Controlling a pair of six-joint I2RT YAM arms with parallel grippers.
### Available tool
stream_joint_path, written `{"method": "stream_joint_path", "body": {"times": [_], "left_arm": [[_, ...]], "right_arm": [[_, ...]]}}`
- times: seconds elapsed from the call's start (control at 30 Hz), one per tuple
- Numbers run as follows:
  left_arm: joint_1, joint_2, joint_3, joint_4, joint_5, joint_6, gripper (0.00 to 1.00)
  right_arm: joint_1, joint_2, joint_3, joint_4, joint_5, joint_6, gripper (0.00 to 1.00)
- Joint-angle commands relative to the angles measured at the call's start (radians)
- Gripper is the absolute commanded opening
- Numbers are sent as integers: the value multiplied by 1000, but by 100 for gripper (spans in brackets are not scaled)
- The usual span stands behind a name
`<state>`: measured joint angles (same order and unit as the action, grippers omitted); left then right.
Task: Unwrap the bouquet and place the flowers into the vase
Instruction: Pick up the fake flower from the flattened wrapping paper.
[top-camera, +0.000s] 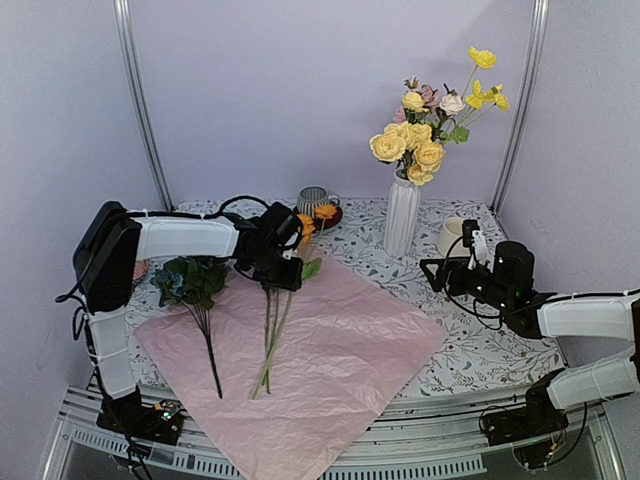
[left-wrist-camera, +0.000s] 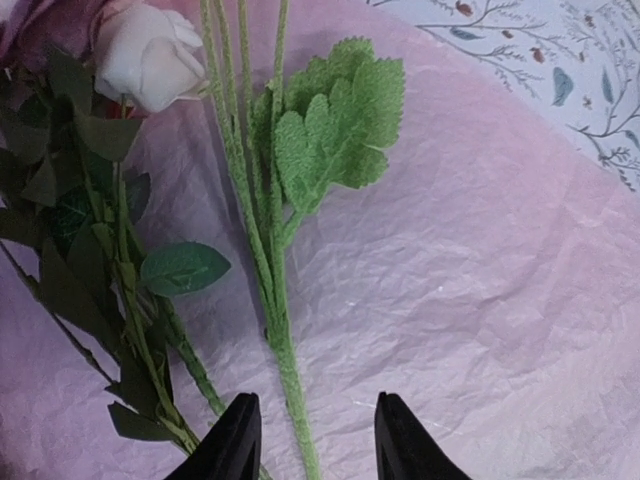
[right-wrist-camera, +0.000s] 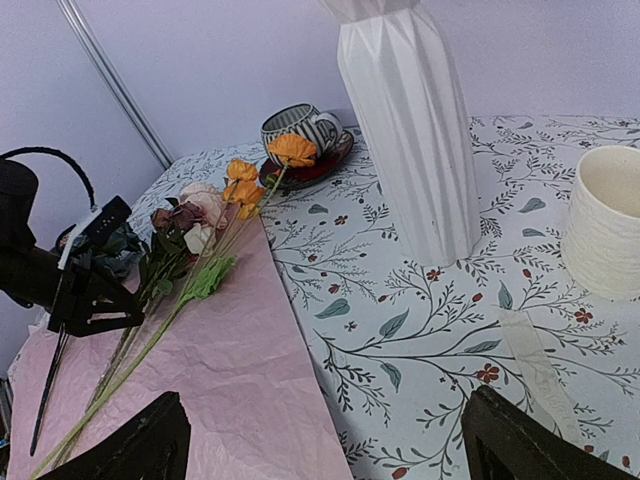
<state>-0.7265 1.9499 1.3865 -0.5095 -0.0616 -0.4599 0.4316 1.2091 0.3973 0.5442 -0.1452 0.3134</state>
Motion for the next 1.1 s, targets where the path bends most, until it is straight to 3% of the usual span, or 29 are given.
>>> {"method": "stream_joint_path", "body": {"times": [0.0,0.3,0.63,0.77,0.93,1.07], "left_arm": [[-4,92,79,-121,-29,29,41],[-3,180,181,-224,-24,44,37],[7,295,304,-348,16,76,20],[14,328,326,-374,35,87,7],[15,251,304,-348,-19,60,0],[12,143,266,-303,-30,43,0]], "right_arm": [[3,5,14,3,-6,-8,97],[2,-2,13,2,-6,-8,97],[3,-6,12,1,-11,-7,96],[3,-9,12,0,-9,-8,97],[4,-13,10,0,-9,-8,96],[2,-13,9,0,-11,-5,96]]}}
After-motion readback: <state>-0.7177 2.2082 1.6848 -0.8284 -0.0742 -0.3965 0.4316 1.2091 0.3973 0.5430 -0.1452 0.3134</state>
